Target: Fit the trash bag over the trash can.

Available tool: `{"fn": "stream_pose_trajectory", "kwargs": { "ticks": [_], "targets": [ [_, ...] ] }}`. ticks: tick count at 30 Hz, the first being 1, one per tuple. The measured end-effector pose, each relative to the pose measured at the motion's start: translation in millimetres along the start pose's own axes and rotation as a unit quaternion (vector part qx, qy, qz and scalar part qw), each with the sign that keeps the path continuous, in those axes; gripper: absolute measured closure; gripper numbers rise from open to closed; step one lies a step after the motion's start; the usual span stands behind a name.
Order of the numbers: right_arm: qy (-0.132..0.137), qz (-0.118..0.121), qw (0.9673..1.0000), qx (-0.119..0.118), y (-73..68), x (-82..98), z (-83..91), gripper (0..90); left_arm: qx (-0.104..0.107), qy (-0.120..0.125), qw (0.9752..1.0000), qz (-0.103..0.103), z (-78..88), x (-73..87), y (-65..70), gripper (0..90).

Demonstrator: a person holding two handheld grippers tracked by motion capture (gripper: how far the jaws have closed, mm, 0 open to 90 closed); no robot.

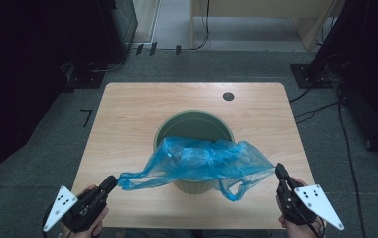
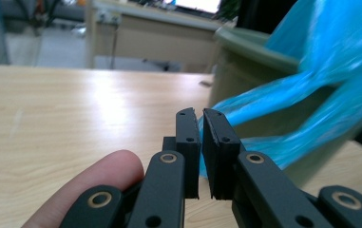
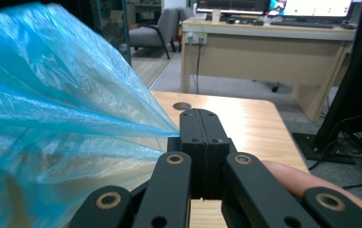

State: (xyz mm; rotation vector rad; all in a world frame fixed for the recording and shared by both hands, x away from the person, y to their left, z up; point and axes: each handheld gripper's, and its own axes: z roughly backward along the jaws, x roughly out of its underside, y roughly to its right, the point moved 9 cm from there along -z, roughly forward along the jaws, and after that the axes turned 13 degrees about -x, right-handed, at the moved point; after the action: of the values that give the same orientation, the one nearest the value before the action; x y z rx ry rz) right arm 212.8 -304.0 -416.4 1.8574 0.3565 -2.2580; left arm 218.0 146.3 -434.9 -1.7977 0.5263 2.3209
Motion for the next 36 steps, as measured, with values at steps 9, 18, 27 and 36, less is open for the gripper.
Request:
{"fn": "stream_pose_trajectory", "kwargs": {
  "ticks": [9,18,27,36],
  "targets": [
    [-0.012,-0.016,0.9998,-0.010,0.3,21.3,19.8,90.0,0.014,0.011,0.9977,0.066,17.7,11.1,-11.1,78.4],
    [-0.005,0.004,0.9996,-0.028,-16.8,13.1,11.0,90.0,0.085,0.070,0.9905,-0.081,1.3,-3.2,77.4,35.9],
    [-0.012,0.015,0.9984,-0.053,-26.3,13.2,7.5,90.0,0.069,0.047,0.9846,-0.154,-30.0,12.5,110.6,54.5],
    [-0.030,0.023,0.9977,-0.056,-26.6,13.5,-15.9,90.0,0.062,0.042,0.9910,-0.111,-43.1,-3.9,87.2,78.5]
  ]
}}
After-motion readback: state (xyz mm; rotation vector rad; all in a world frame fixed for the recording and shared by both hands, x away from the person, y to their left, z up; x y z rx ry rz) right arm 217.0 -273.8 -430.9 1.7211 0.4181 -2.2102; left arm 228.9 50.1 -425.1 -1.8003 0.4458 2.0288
